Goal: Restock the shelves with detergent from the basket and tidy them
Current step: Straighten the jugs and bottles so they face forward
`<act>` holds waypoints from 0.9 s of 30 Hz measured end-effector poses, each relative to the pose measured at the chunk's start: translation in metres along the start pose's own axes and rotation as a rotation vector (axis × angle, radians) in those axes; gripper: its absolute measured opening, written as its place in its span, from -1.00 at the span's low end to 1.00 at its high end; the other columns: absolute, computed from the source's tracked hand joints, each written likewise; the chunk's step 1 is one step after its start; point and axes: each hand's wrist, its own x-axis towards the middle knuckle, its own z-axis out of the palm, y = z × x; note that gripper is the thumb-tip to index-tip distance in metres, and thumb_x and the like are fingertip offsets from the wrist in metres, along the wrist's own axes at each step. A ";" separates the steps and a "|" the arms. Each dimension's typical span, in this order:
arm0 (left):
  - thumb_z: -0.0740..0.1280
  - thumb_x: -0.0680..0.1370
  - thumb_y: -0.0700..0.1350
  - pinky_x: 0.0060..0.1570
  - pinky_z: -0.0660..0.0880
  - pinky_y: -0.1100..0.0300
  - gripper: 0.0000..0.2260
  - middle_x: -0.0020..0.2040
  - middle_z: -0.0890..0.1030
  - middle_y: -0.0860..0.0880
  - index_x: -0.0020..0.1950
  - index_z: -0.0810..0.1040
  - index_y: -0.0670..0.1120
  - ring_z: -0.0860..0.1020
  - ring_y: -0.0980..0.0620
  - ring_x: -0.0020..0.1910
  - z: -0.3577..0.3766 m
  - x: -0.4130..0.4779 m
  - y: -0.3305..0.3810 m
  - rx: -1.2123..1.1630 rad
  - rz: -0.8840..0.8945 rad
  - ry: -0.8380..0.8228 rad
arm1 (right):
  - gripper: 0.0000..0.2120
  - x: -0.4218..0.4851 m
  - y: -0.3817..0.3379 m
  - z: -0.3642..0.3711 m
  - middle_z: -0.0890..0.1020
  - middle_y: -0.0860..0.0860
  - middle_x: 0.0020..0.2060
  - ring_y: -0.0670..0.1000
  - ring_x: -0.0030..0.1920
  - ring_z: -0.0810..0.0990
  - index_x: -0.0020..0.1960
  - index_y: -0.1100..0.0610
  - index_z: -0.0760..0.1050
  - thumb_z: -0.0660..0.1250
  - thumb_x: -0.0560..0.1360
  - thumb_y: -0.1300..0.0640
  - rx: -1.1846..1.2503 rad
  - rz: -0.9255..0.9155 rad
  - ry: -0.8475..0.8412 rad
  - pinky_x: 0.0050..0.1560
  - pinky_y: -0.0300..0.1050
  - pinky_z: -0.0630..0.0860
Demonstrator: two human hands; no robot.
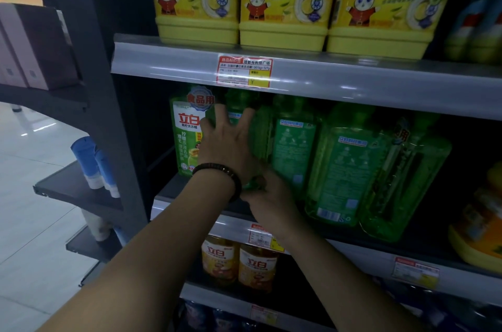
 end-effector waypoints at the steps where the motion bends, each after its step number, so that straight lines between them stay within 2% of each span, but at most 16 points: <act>1: 0.41 0.45 0.01 0.32 0.41 -0.19 -0.20 0.49 0.15 -0.28 0.62 0.10 0.18 0.29 -0.45 0.38 -0.001 0.001 -0.002 0.023 -0.012 -0.002 | -0.19 -0.001 0.002 0.001 0.57 0.13 0.40 -0.26 -0.23 0.62 0.70 0.00 0.21 0.41 0.55 0.36 -0.003 0.008 -0.004 -0.30 -0.34 0.56; 3: 0.41 0.47 -0.01 0.27 0.47 -0.18 -0.20 0.50 0.14 -0.26 0.62 0.10 0.19 0.25 -0.43 0.40 -0.002 0.000 -0.003 0.030 -0.020 0.002 | -0.18 -0.002 0.005 0.001 0.51 0.21 0.45 -0.18 -0.14 0.63 0.70 -0.02 0.19 0.42 0.55 0.34 0.014 -0.008 -0.007 -0.40 -0.42 0.46; 5: 0.42 0.46 -0.04 0.23 0.49 -0.17 -0.20 0.52 0.13 -0.24 0.62 0.11 0.20 0.23 -0.40 0.41 -0.003 -0.005 -0.002 -0.005 -0.023 0.017 | -0.17 -0.005 0.002 0.004 0.52 0.19 0.45 -0.02 0.10 0.64 0.70 -0.03 0.20 0.46 0.53 0.29 0.019 -0.036 -0.003 -0.24 -0.38 0.52; 7: 0.41 0.47 -0.05 0.27 0.45 -0.16 -0.19 0.54 0.10 -0.24 0.63 0.10 0.20 0.23 -0.39 0.41 -0.004 -0.010 0.000 -0.007 -0.022 0.040 | -0.11 -0.007 -0.002 0.005 0.54 0.14 0.46 0.15 0.33 0.59 0.69 -0.05 0.21 0.52 0.46 0.18 0.014 -0.048 0.009 0.05 -0.12 0.63; 8: 0.40 0.47 -0.04 0.31 0.42 -0.16 -0.19 0.56 0.07 -0.24 0.63 0.07 0.22 0.21 -0.39 0.42 -0.005 -0.013 0.001 -0.002 -0.022 0.045 | -0.08 -0.008 -0.003 0.005 0.53 0.12 0.47 0.17 0.38 0.57 0.70 -0.06 0.18 0.53 0.45 0.16 0.025 -0.056 0.027 0.18 0.04 0.64; 10: 0.40 0.47 -0.04 0.38 0.38 -0.18 -0.14 0.62 -0.03 -0.23 0.65 0.00 0.26 0.18 -0.40 0.46 -0.008 -0.023 0.002 -0.015 -0.031 0.039 | -0.04 -0.014 -0.010 0.003 0.48 0.08 0.52 0.16 0.44 0.53 0.73 -0.11 0.08 0.53 0.49 0.14 0.004 -0.100 0.063 0.36 0.22 0.57; 12: 0.41 0.45 -0.07 0.36 0.42 -0.19 -0.09 0.65 -0.05 -0.22 0.65 -0.03 0.30 0.21 -0.37 0.43 -0.010 -0.039 0.001 -0.059 -0.032 0.086 | -0.02 -0.020 -0.017 -0.003 0.46 0.04 0.52 0.17 0.44 0.52 0.71 -0.20 0.04 0.46 0.43 0.04 -0.039 -0.151 0.097 0.37 0.30 0.55; 13: 0.40 0.43 -0.11 0.30 0.46 -0.19 -0.10 0.64 -0.01 -0.23 0.65 0.02 0.29 0.25 -0.35 0.39 -0.009 -0.049 0.000 -0.093 -0.026 0.142 | -0.02 -0.021 -0.018 -0.006 0.47 0.03 0.49 0.18 0.42 0.53 0.71 -0.23 0.04 0.41 0.39 0.06 -0.043 -0.162 0.097 0.35 0.31 0.56; 15: 0.39 0.39 -0.22 0.28 0.46 -0.19 -0.15 0.61 0.08 -0.27 0.61 0.19 0.21 0.30 -0.35 0.35 -0.002 -0.069 -0.002 -0.217 -0.019 0.273 | -0.06 -0.027 -0.020 -0.012 0.52 -0.02 0.40 0.12 0.35 0.57 0.70 -0.20 0.07 0.40 0.45 0.20 -0.035 -0.198 0.081 0.31 0.20 0.60; 18: 0.44 0.41 -0.32 0.47 0.31 -0.08 -0.37 0.56 0.16 -0.27 0.45 0.34 -0.09 0.28 -0.31 0.48 0.018 -0.094 -0.004 -0.544 -0.013 0.470 | -0.18 -0.031 -0.021 -0.017 0.66 -0.18 0.13 -0.13 0.11 0.68 0.65 -0.16 0.25 0.45 0.53 0.33 -0.077 -0.272 0.075 0.14 -0.03 0.65; 20: 0.50 0.42 -0.37 0.54 0.29 -0.04 -0.38 0.53 0.21 -0.21 0.40 0.30 -0.18 0.25 -0.25 0.57 0.034 -0.102 -0.006 -0.781 -0.070 0.551 | -0.17 -0.030 -0.018 -0.016 0.69 -0.12 0.21 -0.10 0.15 0.70 0.63 -0.18 0.29 0.48 0.51 0.32 -0.150 -0.300 0.102 0.20 0.00 0.66; 22: 0.53 0.41 -0.39 0.52 0.36 -0.12 -0.23 0.51 0.24 -0.12 0.50 0.22 -0.13 0.29 -0.20 0.57 0.048 -0.109 -0.006 -0.961 -0.144 0.547 | -0.09 -0.029 -0.015 -0.014 0.56 -0.02 0.37 0.05 0.28 0.66 0.66 -0.23 0.22 0.51 0.49 0.30 -0.273 -0.304 0.093 0.34 0.08 0.61; 25: 0.58 0.41 -0.36 0.40 0.49 -0.18 -0.18 0.45 0.29 -0.02 0.47 0.23 0.14 0.47 -0.07 0.42 0.063 -0.125 -0.007 -1.064 -0.207 0.554 | -0.10 -0.029 -0.004 -0.015 0.39 -0.03 0.35 0.08 0.32 0.58 0.61 -0.28 0.25 0.58 0.47 0.26 -0.472 -0.348 0.047 0.41 0.10 0.55; 26: 0.59 0.41 -0.34 0.36 0.52 -0.16 -0.20 0.43 0.31 0.03 0.44 0.24 0.15 0.50 -0.02 0.38 0.065 -0.129 -0.008 -1.081 -0.214 0.559 | -0.11 -0.030 -0.002 -0.016 0.37 -0.04 0.35 0.07 0.32 0.57 0.60 -0.29 0.26 0.60 0.47 0.23 -0.493 -0.360 0.034 0.40 0.09 0.55; 27: 0.61 0.41 -0.33 0.34 0.54 -0.13 -0.22 0.41 0.33 0.11 0.44 0.26 0.08 0.51 0.03 0.36 0.066 -0.130 -0.009 -1.098 -0.218 0.561 | -0.12 -0.030 -0.002 -0.018 0.36 -0.05 0.33 0.05 0.32 0.55 0.59 -0.30 0.26 0.60 0.47 0.21 -0.515 -0.381 0.035 0.38 0.07 0.55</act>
